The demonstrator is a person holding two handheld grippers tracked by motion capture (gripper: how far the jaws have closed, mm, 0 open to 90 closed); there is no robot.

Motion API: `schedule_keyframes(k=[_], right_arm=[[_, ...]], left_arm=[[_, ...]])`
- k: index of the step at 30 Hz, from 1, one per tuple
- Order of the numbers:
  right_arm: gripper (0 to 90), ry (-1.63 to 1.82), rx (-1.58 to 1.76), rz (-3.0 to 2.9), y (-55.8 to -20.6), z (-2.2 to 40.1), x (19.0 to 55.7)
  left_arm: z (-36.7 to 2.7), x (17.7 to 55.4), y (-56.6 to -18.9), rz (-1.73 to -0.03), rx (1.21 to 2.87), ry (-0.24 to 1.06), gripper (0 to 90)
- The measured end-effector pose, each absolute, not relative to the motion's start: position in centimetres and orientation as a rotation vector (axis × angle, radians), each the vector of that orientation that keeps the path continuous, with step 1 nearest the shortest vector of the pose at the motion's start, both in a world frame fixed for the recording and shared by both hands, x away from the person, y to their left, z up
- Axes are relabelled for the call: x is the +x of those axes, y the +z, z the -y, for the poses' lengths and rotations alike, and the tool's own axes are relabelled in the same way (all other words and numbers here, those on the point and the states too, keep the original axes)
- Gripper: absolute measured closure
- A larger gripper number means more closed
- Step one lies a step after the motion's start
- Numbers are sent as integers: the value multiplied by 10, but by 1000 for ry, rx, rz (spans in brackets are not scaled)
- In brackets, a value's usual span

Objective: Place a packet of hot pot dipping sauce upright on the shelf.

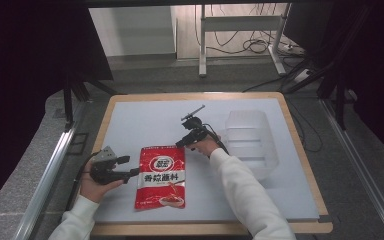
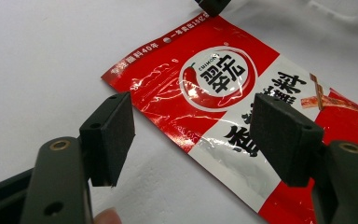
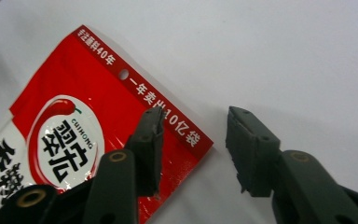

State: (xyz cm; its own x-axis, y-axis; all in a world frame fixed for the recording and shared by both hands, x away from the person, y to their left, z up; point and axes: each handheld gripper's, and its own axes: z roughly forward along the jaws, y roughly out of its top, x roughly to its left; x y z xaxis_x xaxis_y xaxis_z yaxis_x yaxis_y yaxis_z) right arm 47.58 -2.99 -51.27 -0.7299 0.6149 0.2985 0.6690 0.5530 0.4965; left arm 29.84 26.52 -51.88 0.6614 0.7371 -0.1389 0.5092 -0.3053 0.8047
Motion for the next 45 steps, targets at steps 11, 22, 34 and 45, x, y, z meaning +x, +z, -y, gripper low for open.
schedule_keyframes(k=[11,22,34,45], right_arm=[[725,-909,-1044,2675,-514,28,475],[887,-938,-929,2716,-507,29,469],[891,-1050,-831,2722,-483,32,452],[892,-1098,-735,2745,-470,37,437]], left_arm=[[-265,299,-519,-970,1981,320,304],[-265,299,-519,-971,1982,320,304],[-266,307,-526,-997,1993,310,304],[-262,340,-542,-1066,1992,257,307]])
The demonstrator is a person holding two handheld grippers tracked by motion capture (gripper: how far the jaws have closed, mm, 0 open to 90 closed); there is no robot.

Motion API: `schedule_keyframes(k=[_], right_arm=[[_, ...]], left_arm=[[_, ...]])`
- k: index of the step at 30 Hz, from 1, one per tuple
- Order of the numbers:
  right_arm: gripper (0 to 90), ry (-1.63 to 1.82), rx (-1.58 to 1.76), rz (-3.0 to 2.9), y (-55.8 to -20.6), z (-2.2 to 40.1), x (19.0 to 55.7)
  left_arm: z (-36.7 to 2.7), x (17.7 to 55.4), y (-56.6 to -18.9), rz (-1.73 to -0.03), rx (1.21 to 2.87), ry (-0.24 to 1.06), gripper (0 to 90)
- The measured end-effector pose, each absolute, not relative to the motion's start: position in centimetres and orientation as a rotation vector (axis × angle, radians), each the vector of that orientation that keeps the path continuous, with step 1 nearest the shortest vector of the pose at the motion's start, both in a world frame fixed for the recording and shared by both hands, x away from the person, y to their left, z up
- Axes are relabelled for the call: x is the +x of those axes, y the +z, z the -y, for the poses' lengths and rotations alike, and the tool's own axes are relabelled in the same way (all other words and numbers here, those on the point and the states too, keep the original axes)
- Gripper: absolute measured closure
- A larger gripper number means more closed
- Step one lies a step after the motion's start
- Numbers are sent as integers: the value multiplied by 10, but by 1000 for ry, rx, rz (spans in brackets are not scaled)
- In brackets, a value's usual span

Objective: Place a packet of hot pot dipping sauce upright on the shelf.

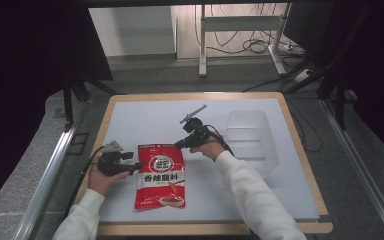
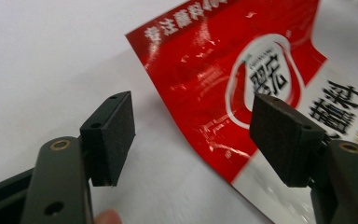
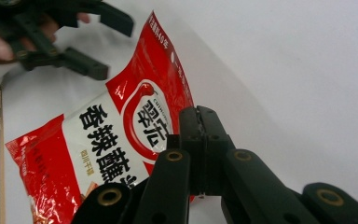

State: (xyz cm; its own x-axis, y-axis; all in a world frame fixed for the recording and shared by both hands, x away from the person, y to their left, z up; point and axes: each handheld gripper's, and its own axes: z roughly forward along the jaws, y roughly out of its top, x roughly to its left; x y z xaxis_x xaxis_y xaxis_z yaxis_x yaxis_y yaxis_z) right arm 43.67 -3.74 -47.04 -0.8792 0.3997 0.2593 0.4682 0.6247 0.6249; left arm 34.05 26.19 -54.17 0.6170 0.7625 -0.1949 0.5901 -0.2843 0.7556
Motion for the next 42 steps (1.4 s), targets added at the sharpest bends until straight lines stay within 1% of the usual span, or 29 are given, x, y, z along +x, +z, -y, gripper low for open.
schedule_keyframes(k=[3,8,13,18,21,27,31,34,38,40,42], right_arm=[[892,-1100,-719,2748,-470,37,436],[891,-1102,-704,2746,-470,38,435],[892,-1107,-692,2745,-472,39,434],[891,-1106,-687,2747,-472,40,433],[891,-1107,-683,2750,-473,40,432],[890,-1107,-688,2752,-473,44,431],[890,-1113,-685,2758,-475,45,430],[889,-1107,-691,2759,-476,46,430],[879,-1108,-690,2771,-477,45,431],[854,-1104,-688,2776,-477,45,431],[805,-1100,-685,2783,-478,45,432]], left_arm=[[-260,346,-545,-1054,1995,233,306],[-258,352,-547,-1050,1994,232,307],[-256,359,-548,-1041,1991,198,330],[-255,357,-546,-997,1996,169,446],[-257,351,-542,-984,2008,181,490],[-264,341,-536,-949,2006,195,702],[-264,339,-536,-931,2019,199,816],[-264,337,-535,-901,2040,202,858],[-263,337,-535,-890,2048,211,869],[-263,336,-535,-890,2046,211,873],[-263,336,-535,-885,2047,212,875]])
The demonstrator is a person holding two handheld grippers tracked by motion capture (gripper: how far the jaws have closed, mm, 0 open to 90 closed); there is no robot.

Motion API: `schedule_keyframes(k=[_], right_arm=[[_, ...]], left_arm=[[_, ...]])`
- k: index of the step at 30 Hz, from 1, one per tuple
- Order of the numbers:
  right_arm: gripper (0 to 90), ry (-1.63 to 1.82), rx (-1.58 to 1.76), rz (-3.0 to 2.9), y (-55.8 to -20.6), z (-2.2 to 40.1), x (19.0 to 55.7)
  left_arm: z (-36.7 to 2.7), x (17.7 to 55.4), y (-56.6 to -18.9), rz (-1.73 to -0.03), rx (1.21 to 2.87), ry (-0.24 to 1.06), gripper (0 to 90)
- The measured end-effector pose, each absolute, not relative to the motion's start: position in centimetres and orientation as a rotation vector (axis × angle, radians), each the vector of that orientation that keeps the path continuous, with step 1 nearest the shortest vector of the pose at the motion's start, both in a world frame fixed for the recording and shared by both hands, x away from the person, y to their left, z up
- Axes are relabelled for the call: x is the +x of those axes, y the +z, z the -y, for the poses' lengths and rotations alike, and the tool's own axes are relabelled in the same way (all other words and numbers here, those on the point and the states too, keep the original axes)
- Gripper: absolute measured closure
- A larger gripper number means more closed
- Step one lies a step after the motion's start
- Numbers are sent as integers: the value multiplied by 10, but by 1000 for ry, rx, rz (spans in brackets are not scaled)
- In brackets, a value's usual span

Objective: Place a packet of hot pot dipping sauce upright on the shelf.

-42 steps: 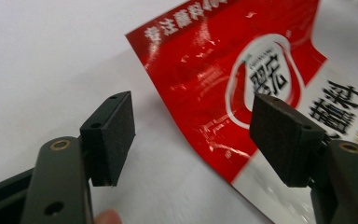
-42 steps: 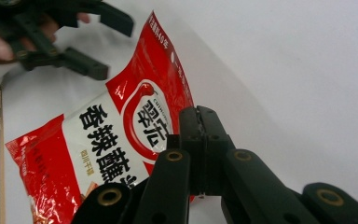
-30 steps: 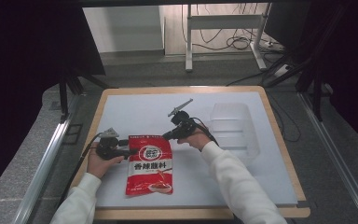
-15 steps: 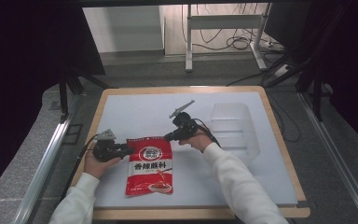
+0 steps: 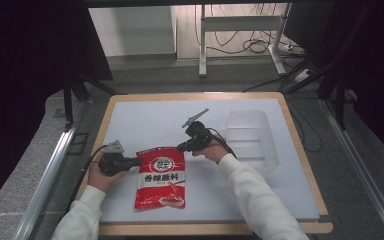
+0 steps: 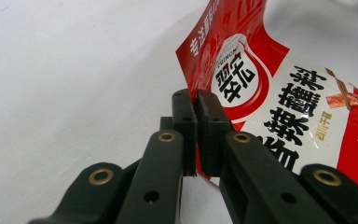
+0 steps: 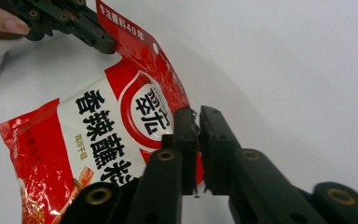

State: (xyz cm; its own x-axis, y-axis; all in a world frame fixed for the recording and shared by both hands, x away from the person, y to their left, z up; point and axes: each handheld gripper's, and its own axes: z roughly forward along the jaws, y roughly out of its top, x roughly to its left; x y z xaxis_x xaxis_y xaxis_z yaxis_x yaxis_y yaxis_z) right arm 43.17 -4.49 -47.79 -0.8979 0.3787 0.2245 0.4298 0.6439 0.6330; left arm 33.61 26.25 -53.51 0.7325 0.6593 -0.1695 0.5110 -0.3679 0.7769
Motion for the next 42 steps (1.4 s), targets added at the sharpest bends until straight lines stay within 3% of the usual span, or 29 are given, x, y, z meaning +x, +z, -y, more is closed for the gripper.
schedule_keyframes(k=[8,14,31,38,42], right_arm=[[541,-1103,-677,2830,-470,35,435],[494,-999,-605,2850,-470,15,443],[865,-872,-505,2810,-491,3,442],[887,-900,-455,2787,-485,4,439],[888,-903,-441,2777,-481,5,437]], left_arm=[[-263,336,-535,-865,2064,220,883],[-262,335,-535,-868,2057,220,883],[-263,334,-535,-880,2052,225,868],[-267,334,-538,-899,2032,246,815],[-272,333,-541,-941,2019,257,717]])
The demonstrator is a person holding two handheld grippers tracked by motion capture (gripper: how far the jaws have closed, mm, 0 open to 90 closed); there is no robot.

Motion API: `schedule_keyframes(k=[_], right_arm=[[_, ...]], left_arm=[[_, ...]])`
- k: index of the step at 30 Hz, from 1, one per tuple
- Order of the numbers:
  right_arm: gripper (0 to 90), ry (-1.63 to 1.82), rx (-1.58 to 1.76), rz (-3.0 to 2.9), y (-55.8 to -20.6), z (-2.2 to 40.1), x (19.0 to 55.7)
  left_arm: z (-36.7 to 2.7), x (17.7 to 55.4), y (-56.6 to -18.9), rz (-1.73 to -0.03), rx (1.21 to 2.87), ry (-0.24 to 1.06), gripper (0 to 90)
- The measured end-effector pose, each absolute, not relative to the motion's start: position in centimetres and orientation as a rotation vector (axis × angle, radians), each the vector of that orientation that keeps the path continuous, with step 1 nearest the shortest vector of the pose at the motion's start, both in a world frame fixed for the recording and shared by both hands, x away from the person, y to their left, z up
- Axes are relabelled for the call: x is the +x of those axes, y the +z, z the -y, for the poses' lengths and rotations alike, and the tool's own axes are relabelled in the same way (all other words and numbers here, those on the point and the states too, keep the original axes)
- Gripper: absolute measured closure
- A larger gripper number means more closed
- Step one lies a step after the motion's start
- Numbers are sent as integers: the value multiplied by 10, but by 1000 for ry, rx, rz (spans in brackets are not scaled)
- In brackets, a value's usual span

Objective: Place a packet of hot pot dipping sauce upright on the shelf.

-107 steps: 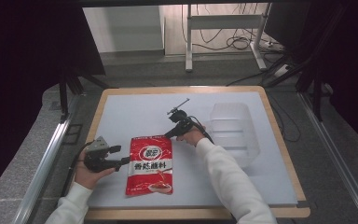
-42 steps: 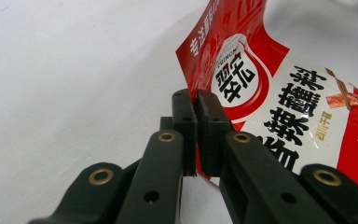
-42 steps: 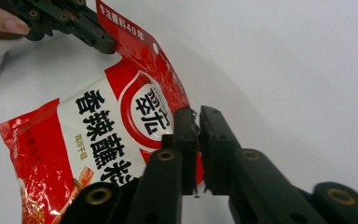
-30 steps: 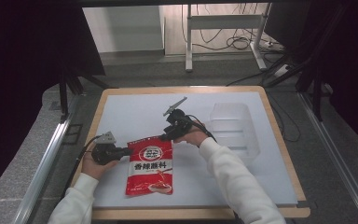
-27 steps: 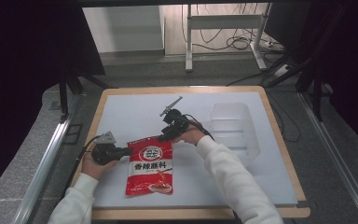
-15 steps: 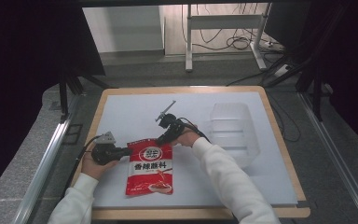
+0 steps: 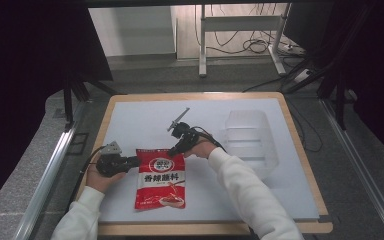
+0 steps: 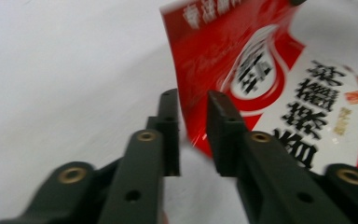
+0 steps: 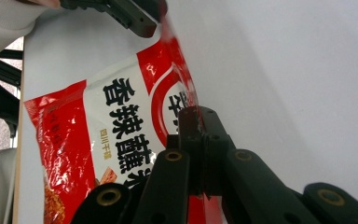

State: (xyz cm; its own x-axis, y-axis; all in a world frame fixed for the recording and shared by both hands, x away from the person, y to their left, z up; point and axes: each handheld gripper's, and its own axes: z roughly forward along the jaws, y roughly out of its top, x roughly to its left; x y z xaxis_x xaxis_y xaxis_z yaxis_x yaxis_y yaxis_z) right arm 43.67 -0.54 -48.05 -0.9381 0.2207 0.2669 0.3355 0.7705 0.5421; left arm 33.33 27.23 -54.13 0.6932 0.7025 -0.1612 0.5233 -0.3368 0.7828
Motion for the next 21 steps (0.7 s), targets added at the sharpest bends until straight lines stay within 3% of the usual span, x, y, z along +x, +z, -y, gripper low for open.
schedule_keyframes(k=[6,21], right_arm=[[889,-941,-465,2734,-468,14,437],[891,-1093,-447,2627,-416,38,425]], left_arm=[[-281,329,-538,-996,1967,302,574],[-287,324,-533,-1021,1942,335,495]])
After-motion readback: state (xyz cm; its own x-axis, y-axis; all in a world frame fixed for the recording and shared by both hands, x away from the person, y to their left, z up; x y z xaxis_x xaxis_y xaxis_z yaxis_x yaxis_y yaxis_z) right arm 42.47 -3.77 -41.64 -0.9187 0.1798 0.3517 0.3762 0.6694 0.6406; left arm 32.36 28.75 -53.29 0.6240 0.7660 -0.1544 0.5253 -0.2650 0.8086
